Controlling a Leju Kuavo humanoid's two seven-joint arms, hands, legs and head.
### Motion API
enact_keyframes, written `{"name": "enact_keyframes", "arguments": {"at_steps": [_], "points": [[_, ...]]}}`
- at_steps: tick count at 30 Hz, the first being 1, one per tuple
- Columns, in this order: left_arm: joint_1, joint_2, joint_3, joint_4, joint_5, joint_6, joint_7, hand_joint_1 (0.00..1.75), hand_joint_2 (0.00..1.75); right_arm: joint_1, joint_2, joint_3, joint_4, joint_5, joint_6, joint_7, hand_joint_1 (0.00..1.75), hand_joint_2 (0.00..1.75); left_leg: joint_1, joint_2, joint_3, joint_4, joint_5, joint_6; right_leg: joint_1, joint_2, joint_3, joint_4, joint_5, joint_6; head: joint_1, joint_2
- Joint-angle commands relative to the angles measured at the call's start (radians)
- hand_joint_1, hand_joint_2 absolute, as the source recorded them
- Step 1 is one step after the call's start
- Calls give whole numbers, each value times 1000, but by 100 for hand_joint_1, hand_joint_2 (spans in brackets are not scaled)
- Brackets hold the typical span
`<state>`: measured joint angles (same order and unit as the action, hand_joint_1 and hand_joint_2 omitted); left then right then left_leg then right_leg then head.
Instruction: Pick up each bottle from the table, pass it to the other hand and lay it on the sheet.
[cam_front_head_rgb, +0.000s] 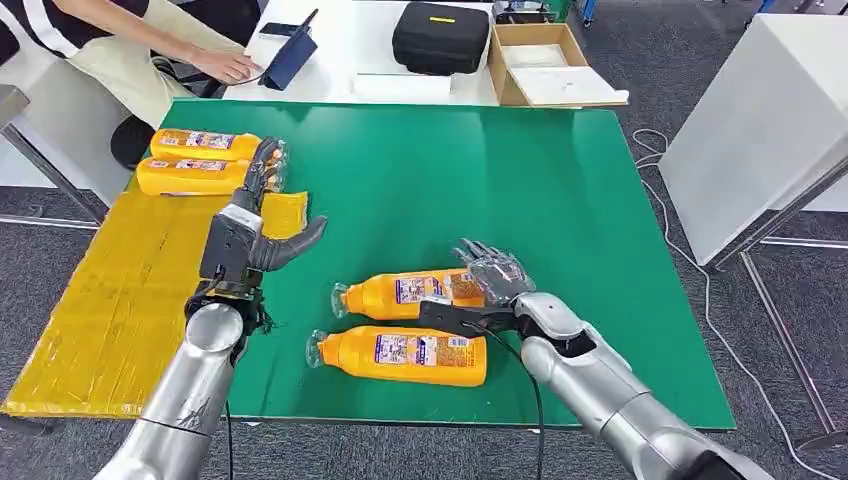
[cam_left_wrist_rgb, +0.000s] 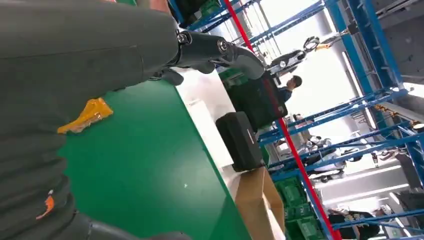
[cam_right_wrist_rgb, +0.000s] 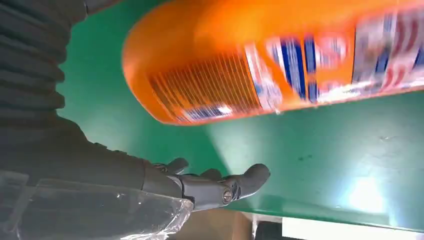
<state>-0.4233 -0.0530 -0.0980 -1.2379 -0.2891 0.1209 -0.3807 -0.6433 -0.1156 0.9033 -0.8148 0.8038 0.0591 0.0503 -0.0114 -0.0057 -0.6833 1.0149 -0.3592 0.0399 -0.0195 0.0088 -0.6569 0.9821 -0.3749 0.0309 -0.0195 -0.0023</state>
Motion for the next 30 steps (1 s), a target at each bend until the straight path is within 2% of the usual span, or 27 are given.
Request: {"name": "enact_keyframes", "arguments": {"at_steps": [1, 2, 7, 9, 11, 16, 18, 24, 26, 27, 28, 30], "points": [[-42, -7, 22, 91, 14, 0, -5, 0, 175, -37, 43, 29, 85, -4, 7, -4, 0, 175, 0, 0, 7, -1, -3, -4, 0, -1, 7, 0, -3, -3, 0, 0], [-41, -6, 23, 91, 14, 1, -6, 0, 175, -37, 46, 30, 87, -4, 7, -4, 0, 175, 0, 0, 4, -1, -1, -3, 0, 0, 4, 0, -1, -2, 0, 0], [-36, -6, 24, 89, 16, 3, -7, 0, 175, -42, 62, 31, 106, -4, 9, -8, 0, 175, 0, 1, 8, -1, -3, -4, 0, 0, 7, -1, -3, -3, 0, 0], [-36, -6, 24, 89, 16, 3, -7, 0, 175, -42, 62, 31, 106, -4, 9, -8, 0, 175, 0, 1, 3, -1, -1, -2, 0, 0, 3, -1, -1, -1, 0, 0], [-36, -6, 24, 89, 16, 3, -7, 0, 175, -42, 62, 31, 106, -4, 9, -8, 0, 175, 0, 1, 9, -1, -3, -4, 0, -1, 8, -1, -3, -3, 0, 0], [-36, -6, 24, 89, 16, 3, -7, 0, 175, -42, 62, 31, 106, -4, 9, -8, 0, 175, 0, 0, 3, -1, -1, -2, 0, 0, 2, -1, -1, -1, 0, 0], [-36, -6, 24, 89, 16, 3, -7, 0, 175, -42, 62, 31, 106, -4, 9, -8, 0, 175, 0, 0, 8, -1, -3, -4, 0, -1, 8, 0, -3, -3, 0, 0], [-29, -3, 26, 92, 19, 9, -9, 0, 175, -43, 89, 35, 144, -7, 12, -17, 0, 175, 0, 1, 3, -1, -1, -2, 0, 0, 3, 0, -1, -2, 0, 0], [-29, -3, 26, 92, 19, 9, -9, 0, 175, -43, 89, 35, 144, -7, 12, -17, 0, 175, 0, 1, 10, -1, -4, -5, 0, -1, 9, -1, -3, -3, 0, 0], [-29, -3, 26, 92, 19, 9, -9, 0, 175, -43, 89, 35, 144, -7, 12, -17, 0, 175, 0, 1, 4, -1, -1, -2, 0, 0, 3, -1, -1, -2, 0, 0], [-30, -5, 26, 94, 20, 11, -9, 0, 175, -44, 97, 36, 156, -6, 11, -18, 0, 175, 0, 0, 7, -1, -3, -4, 0, -1, 7, -1, -3, -3, 0, 0], [-33, -6, 26, 98, 20, 11, -9, 0, 175, -47, 108, 36, 180, -5, 9, -19, 0, 175, 0, 0, 4, -1, -1, -2, 0, 0, 4, 0, -1, -2, 0, 0]]}}
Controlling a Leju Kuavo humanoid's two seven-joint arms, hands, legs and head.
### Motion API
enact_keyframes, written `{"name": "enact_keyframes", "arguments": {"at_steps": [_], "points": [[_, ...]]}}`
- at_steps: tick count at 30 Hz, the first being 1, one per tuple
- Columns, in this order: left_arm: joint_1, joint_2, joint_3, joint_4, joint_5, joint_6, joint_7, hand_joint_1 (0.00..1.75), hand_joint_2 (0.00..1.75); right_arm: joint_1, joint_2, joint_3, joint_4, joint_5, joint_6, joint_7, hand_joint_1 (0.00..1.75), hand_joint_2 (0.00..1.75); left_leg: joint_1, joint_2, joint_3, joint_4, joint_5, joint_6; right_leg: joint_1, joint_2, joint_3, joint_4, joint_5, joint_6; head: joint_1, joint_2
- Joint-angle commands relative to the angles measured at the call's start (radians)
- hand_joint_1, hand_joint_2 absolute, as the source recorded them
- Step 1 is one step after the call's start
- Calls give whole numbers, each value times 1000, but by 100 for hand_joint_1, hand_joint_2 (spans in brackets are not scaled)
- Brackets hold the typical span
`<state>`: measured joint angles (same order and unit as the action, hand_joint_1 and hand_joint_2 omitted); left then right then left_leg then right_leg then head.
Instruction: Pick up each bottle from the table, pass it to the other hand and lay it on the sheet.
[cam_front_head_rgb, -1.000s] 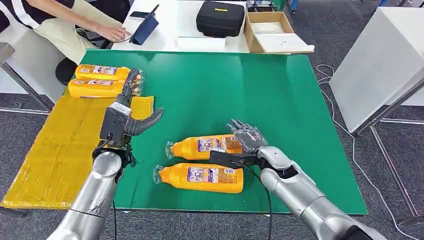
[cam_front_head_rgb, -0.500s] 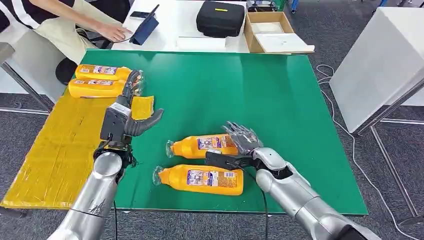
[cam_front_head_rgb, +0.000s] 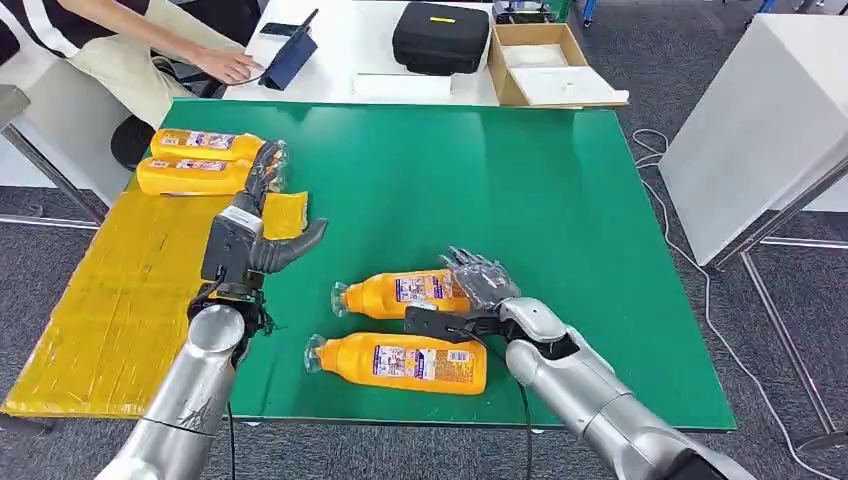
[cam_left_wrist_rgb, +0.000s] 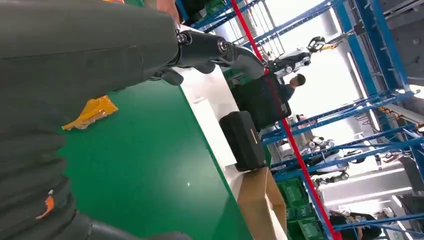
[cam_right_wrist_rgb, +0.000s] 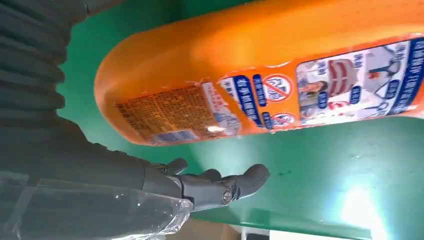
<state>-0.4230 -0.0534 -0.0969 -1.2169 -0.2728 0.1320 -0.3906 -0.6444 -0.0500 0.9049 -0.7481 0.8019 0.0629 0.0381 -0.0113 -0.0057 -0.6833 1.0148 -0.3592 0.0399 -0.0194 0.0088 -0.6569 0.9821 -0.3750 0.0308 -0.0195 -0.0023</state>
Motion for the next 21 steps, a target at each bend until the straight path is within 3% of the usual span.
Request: {"name": "enact_keyframes", "arguments": {"at_steps": [1, 3, 9, 11, 12, 21], "points": [[-34, -5, 24, 80, 5, 1, 1, 0, 175, -51, 55, 38, 146, 0, 8, -8, 0, 175, 0, 1, 11, -1, -4, -5, 0, -1, 11, -1, -4, -3, 0, 0], [-32, -5, 24, 77, 5, 4, 2, 0, 175, -50, 60, 41, 167, 4, 6, -9, 0, 175, 0, 0, 3, -1, -1, -2, 0, 0, 3, -1, -1, -1, 0, 0], [-27, -11, 24, 75, 6, 5, 7, 0, 175, -46, 58, 41, 196, 11, -1, -10, 0, 175, 0, 0, 3, -1, -1, -2, 0, -1, 4, -1, -1, -1, 0, 0], [-28, -12, 24, 75, 6, 6, 8, 0, 175, -42, 58, 41, 197, 11, -2, -11, 0, 175, 0, 0, 10, -1, -3, -5, 0, -2, 10, -1, -3, -3, 0, 0], [-29, -12, 23, 76, 6, 5, 8, 0, 175, -41, 58, 40, 201, 11, -2, -11, 0, 175, 0, -1, 4, -1, -1, -2, 0, -1, 4, -1, -1, -1, 0, 0], [-29, -12, 23, 76, 6, 5, 8, 0, 175, -41, 57, 40, 202, 11, -2, -11, 0, 175, 0, -1, 4, -1, -1, -2, 0, -2, 4, -1, -1, -2, 0, 0]]}}
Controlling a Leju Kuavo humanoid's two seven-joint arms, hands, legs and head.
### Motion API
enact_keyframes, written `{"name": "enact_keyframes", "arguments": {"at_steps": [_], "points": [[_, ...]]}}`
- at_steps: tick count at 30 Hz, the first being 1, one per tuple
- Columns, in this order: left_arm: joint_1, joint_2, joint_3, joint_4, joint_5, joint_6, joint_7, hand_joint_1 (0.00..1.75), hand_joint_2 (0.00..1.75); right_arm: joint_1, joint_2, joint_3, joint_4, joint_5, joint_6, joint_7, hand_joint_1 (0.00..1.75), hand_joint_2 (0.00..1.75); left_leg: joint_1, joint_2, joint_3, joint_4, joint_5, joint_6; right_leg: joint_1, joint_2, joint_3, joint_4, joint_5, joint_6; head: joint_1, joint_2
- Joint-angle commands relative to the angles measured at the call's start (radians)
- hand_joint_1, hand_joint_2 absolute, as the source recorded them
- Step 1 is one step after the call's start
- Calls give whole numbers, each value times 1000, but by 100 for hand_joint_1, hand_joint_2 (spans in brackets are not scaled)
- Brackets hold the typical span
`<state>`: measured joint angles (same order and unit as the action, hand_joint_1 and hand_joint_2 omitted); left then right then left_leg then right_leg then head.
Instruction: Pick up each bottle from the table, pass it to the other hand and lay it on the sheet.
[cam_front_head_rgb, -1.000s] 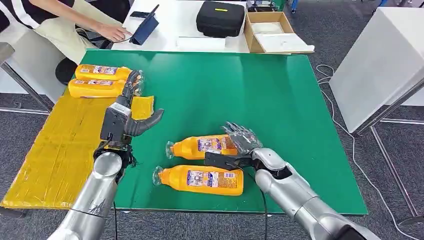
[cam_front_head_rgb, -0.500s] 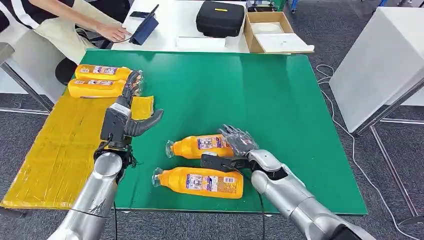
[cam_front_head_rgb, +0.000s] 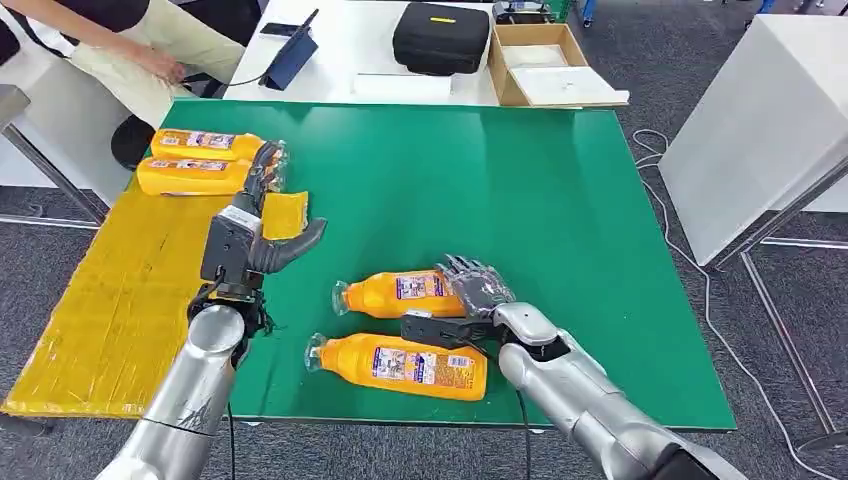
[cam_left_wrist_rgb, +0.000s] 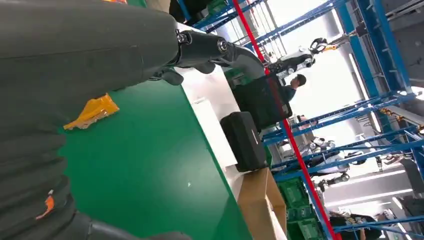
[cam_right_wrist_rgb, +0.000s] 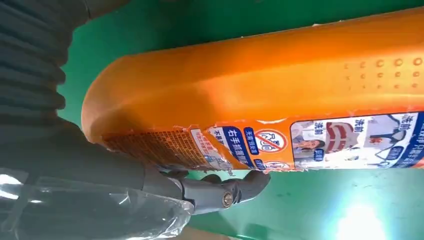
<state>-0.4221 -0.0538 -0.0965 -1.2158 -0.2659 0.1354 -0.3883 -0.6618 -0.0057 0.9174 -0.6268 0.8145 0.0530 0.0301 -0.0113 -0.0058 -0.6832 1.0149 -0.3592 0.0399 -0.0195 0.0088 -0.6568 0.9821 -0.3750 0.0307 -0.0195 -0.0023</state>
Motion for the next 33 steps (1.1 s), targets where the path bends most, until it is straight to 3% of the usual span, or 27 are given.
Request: {"name": "enact_keyframes", "arguments": {"at_steps": [1, 4, 5, 10, 12, 16, 20, 23, 24, 27, 31, 32, 33], "points": [[-30, -12, 23, 75, 0, 1, 5, 0, 175, -24, 13, 28, 81, -2, 8, -3, 0, 175, 0, -1, 3, -1, -1, -2, 0, -1, 3, -1, -1, -1, 0, 0], [-24, -13, 22, 72, -1, 0, 7, 0, 175, -16, 14, 18, 95, -3, 8, 1, 0, 175, 0, -1, 3, -1, -1, -2, 0, -2, 3, -1, -1, -1, 0, 0], [-21, -14, 21, 71, -1, -1, 7, 0, 175, -13, 14, 15, 100, -3, 8, 2, 0, 175, 0, -1, 11, -2, -3, -5, 0, -3, 11, -2, -4, -3, 0, 0], [-18, -18, 23, 74, -1, 1, 11, 0, 175, -11, 16, 9, 124, -4, 10, 4, 0, 175, 0, -1, 4, -1, -1, -2, 0, -2, 4, -1, -1, -1, 0, 0], [-16, -17, 26, 72, -1, 1, 12, 0, 175, -13, 20, 7, 134, -4, 12, 5, 0, 175, 0, -2, 10, -2, -3, -4, 1, -3, 11, -2, -3, -3, 0, 0], [-21, -18, 29, 78, 0, -1, 14, 0, 175, -17, 36, 2, 157, -3, 19, 9, 0, 175, 0, -1, 3, -1, -1, -2, 0, -1, 4, -1, -1, -1, 0, 0], [-25, -22, 32, 80, 1, -2, 18, 0, 175, -17, 46, 1, 173, 4, 26, 15, 0, 175, 0, -2, 11, -2, -3, -5, 1, -3, 11, -2, -3, -3, 0, 0], [-14, -24, 37, 68, 1, -6, 20, 0, 175, -12, 48, -6, 185, 12, 29, 20, 2, 175, 1, -2, 8, -1, -2, -3, 1, -2, 8, -2, -2, -2, 0, 0], [-10, -25, 38, 67, 1, -7, 20, 0, 175, -10, 47, -6, 186, 13, 30, 19, 7, 175, 1, -2, 7, -1, -1, -3, 1, -2, 7, -2, -2, -2, 0, 0], [-6, -29, 37, 69, 0, -8, 20, 0, 175, -3, 43, -7, 191, 13, 31, 19, 44, 175, 1, -2, 8, -1, -1, -3, 1, -2, 8, -2, -2, -2, 0, 0], [-8, -30, 38, 71, -1, -9, 20, 0, 175, -3, 43, -9, 193, 13, 31, 18, 44, 175, 1, -2, 8, -1, -1, -2, 1, -2, 8, -2, -2, -1, 0, 0], [-10, -30, 39, 73, -1, -9, 20, 0, 175, -1, 45, -10, 193, 13, 33, 17, 86, 175, 1, -2, 10, -2, -1, -3, 1, -3, 10, -2, -2, -2, 0, 0], [-12, -31, 40, 77, -1, -11, 20, 0, 175, -1, 46, -12, 195, 13, 34, 16, 99, 175, 1, -2, 10, -2, -1, -3, 1, -3, 10, -2, -2, -2, 0, 0]]}}
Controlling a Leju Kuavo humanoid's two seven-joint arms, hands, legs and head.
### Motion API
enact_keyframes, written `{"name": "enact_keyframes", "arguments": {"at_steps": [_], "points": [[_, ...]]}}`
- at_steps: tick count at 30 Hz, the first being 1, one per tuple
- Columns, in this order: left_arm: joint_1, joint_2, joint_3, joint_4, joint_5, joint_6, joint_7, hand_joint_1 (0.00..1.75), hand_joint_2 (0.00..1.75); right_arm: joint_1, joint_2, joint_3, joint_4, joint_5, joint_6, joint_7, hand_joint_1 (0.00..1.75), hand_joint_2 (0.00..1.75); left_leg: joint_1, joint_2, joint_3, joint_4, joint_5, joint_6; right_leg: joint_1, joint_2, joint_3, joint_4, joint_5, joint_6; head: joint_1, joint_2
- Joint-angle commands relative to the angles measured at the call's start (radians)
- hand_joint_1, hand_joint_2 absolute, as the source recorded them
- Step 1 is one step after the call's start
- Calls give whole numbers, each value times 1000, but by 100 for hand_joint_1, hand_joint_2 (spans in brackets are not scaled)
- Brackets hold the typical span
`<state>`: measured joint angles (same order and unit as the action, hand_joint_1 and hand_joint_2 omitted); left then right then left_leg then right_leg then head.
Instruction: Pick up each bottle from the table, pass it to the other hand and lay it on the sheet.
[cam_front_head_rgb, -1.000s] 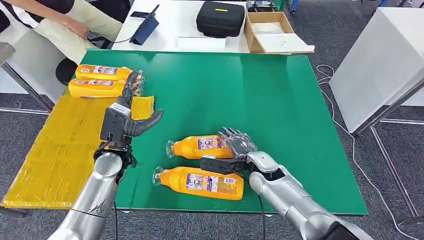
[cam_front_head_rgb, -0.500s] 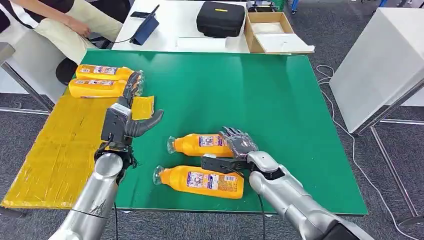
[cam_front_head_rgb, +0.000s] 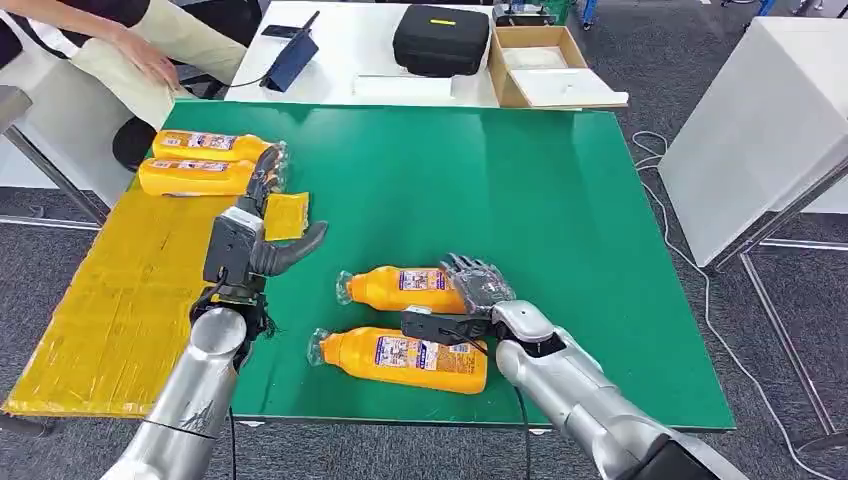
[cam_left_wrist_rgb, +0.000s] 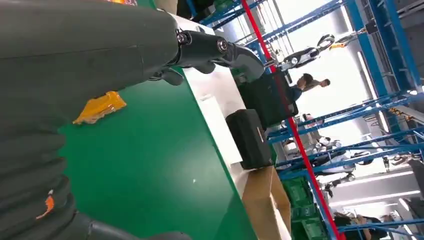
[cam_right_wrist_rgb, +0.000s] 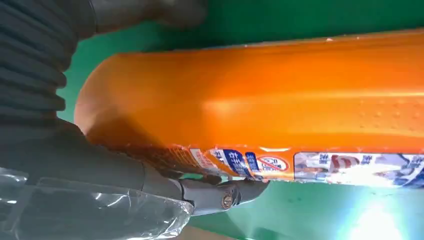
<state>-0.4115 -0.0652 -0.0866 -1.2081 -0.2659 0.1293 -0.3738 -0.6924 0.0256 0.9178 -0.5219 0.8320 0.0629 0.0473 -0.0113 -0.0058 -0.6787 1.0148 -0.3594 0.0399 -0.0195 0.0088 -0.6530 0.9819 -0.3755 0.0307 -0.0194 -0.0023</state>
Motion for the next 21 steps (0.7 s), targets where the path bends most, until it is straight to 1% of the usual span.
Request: {"name": "enact_keyframes", "arguments": {"at_steps": [1, 2, 3, 4, 6, 7, 8, 9, 10, 11, 13, 14, 15, 16, 17, 18, 19, 21], "points": [[-24, -20, 32, 74, -2, -6, 5, 0, 175, 31, 17, -15, 92, -3, 26, -2, 120, 175, 1, -2, 3, -1, -1, -2, 1, -3, 4, -1, -1, -1, 0, 0], [-24, -20, 32, 74, -2, -6, 5, 0, 175, 32, 18, -15, 92, -3, 26, -2, 127, 175, 1, -3, 10, -3, -2, -5, 1, -5, 11, -3, -3, -3, 0, 0], [-27, -20, 33, 78, -2, -6, 5, 0, 175, 32, 21, -15, 94, -1, 27, -2, 133, 175, 1, -2, 5, -2, -1, -3, 1, -3, 6, -2, -1, -2, 0, 0], [-29, -19, 34, 80, -3, -6, 5, 0, 175, 31, 25, -14, 96, 2, 29, -1, 145, 175, 1, -3, 8, -3, -1, -4, 1, -4, 9, -3, -2, -3, 0, 0], [-31, -19, 37, 80, -3, -6, 4, 0, 175, 29, 28, -13, 98, 4, 32, 0, 150, 175, 1, -3, 7, -2, -1, -3, 1, -3, 7, -2, -2, -2, 0, 0], [-31, -19, 38, 81, -3, -5, 4, 0, 175, 26, 29, -12, 99, 5, 34, 1, 155, 175, 1, -2, 6, -1, -1, -2, 1, -3, 6, -2, -1, -1, 0, 0], [-31, -19, 38, 81, -3, -5, 4, 0, 175, 25, 30, -12, 99, 5, 35, 1, 164, 175, 1, -2, 8, -2, -1, -3, 1, -3, 9, -2, -2, -2, 0, 0], [-31, -19, 38, 81, -3, -5, 4, 0, 175, 25, 30, -12, 99, 5, 35, 1, 164, 175, 1, -3, 11, -2, -2, -5, 1, -4, 11, -3, -3, -3, 0, 0], [-31, -18, 40, 84, -3, -4, 4, 0, 175, 23, 32, -12, 100, 5, 36, 0, 166, 175, 1, -2, 7, -1, -1, -2, 1, -2, 8, -1, -2, -1, 0, 0], [-31, -18, 42, 87, -2, -3, 3, 0, 175, 22, 35, -15, 102, 5, 33, 0, 171, 175, 1, -2, 10, -2, -2, -4, 1, -3, 10, -2, -3, -1, 0, 0], [-28, -18, 46, 86, -3, -1, -1, 0, 175, 20, 36, -41, 92, -13, 12, -14, 168, 175, 1, -1, 8, -1, -1, -3, 1, -2, 8, -1, -2, -1, 0, 0], [-21, -15, 46, 79, -3, -1, -4, 0, 175, 16, 36, -55, 81, -18, -6, -17, 173, 175, 1, -2, 10, -2, -2, -4, 1, -3, 10, -2, -2, -1, 0, 0], [-11, -12, 48, 71, -3, -2, -5, 0, 175, 12, 33, -73, 64, -26, -20, -19, 175, 175, 1, -1, 9, -1, -2, -3, 1, -2, 9, -2, -2, -1, 0, 0], [-7, -11, 49, 69, -3, -1, -6, 0, 175, 7, 33, -78, 58, -27, -22, -19, 173, 175, 1, 0, 8, -1, -1, -3, 0, -1, 8, -1, -2, 0, 0, 0], [-3, -11, 50, 64, -4, 0, -7, 0, 175, 7, 31, -86, 50, -32, -28, -19, 175, 175, 1, -1, 13, -3, -3, -6, 1, -3, 13, -3, -3, -3, 0, 0], [7, -9, 49, 56, -5, 1, -9, 0, 175, 10, 30, -111, 26, -44, -53, -22, 175, 175, 1, 0, 9, -1, -2, -3, 0, -1, 9, -2, -2, -1, 0, 0], [10, -9, 49, 56, -5, 2, -10, 0, 175, 8, 31, -111, 26, -44, -51, -22, 175, 175, 1, 0, 11, -2, -3, -5, 0, -1, 11, -2, -3, -1, 0, 0], [10, -9, 49, 56, -5, 2, -10, 0, 175, 8, 31, -111, 26, -44, -51, -22, 175, 175, 1, 0, 9, -1, -2, -3, 0, -1, 8, -1, -2, 0, 0, 0]]}}
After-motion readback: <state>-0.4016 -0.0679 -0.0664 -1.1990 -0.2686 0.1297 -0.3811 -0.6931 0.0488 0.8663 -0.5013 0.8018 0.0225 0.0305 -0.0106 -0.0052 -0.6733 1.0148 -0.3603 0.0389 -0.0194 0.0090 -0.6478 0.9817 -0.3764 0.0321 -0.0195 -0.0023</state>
